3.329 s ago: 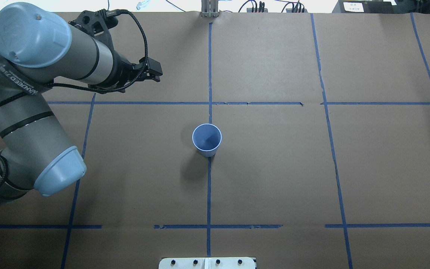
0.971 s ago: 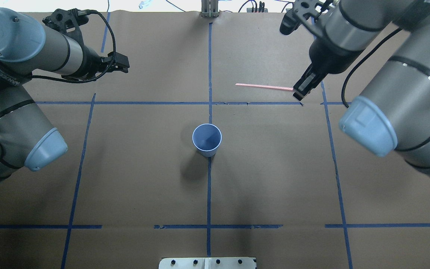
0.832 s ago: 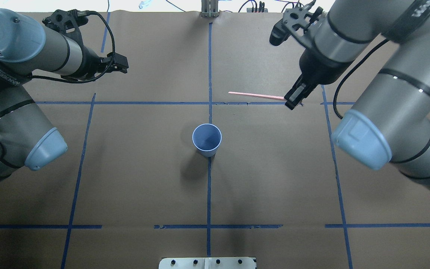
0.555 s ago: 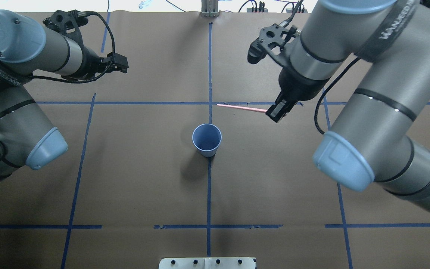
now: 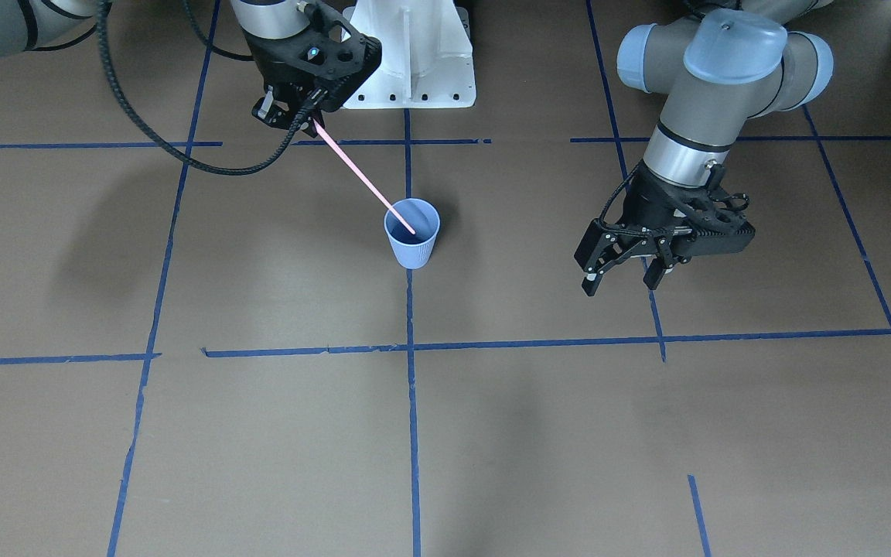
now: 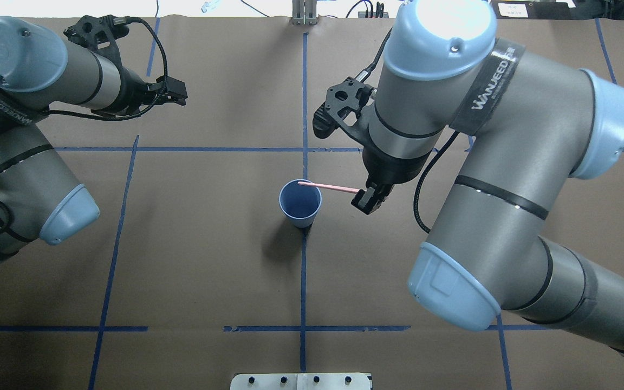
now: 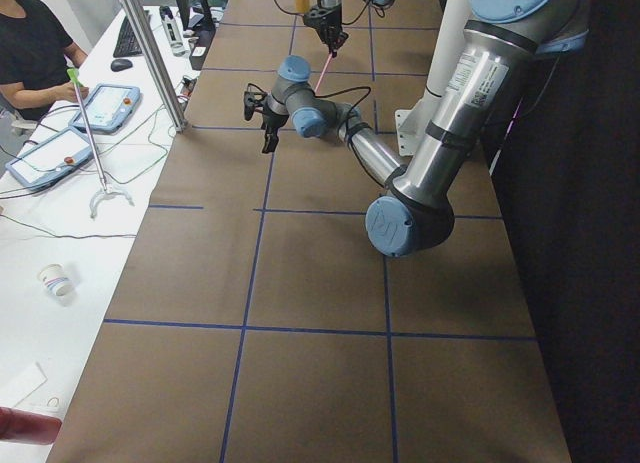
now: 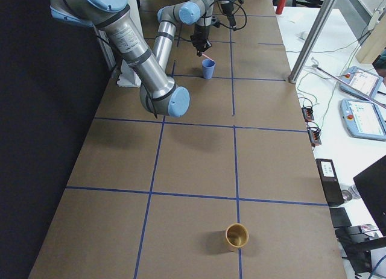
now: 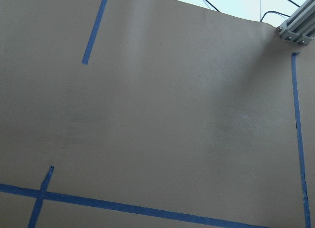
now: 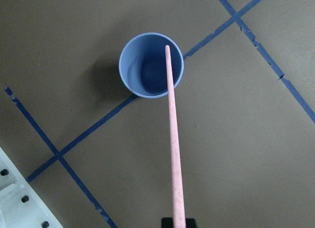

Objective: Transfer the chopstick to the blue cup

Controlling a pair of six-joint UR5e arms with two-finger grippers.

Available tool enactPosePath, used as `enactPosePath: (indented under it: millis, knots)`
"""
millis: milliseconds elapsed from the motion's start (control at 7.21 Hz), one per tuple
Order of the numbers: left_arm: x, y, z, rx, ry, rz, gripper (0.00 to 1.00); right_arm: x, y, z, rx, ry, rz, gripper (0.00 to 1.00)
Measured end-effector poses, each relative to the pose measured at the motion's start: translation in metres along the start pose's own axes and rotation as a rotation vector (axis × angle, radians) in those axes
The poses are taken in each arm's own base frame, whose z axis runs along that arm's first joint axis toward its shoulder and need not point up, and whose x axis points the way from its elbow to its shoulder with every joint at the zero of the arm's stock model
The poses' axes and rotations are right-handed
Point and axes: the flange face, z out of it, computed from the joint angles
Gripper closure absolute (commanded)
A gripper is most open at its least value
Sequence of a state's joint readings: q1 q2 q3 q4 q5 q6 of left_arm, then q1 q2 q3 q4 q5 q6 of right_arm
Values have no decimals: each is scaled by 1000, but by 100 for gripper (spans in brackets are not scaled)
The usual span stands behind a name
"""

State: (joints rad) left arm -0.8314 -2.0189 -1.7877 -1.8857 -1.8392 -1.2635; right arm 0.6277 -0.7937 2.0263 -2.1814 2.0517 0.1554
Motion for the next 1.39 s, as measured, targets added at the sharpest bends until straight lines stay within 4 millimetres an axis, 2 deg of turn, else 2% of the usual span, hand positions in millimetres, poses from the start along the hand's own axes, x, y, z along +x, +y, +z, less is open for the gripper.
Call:
enactPosePath:
  millis: [416,555,694,1110,1249,1387]
  knots:
    - [-2,0,3,-2,-7,-2,0,-15,-20,27,-53,6,-17,95]
    - [-3,0,4,-3,-8,-3,0,-21,-27,34,-65,11,-29,80]
    - [-3,0,5,-4,-9,-3,0,-25,-32,39,-74,17,-38,1]
    - [-4,-1,10,-2,-1,0,0,-29,-36,49,-85,43,-52,0]
    - [-5,-1,11,-1,1,1,0,-28,-36,48,-80,49,-52,0]
    - [-7,-3,12,2,-2,2,0,-17,-35,39,-65,57,-37,0]
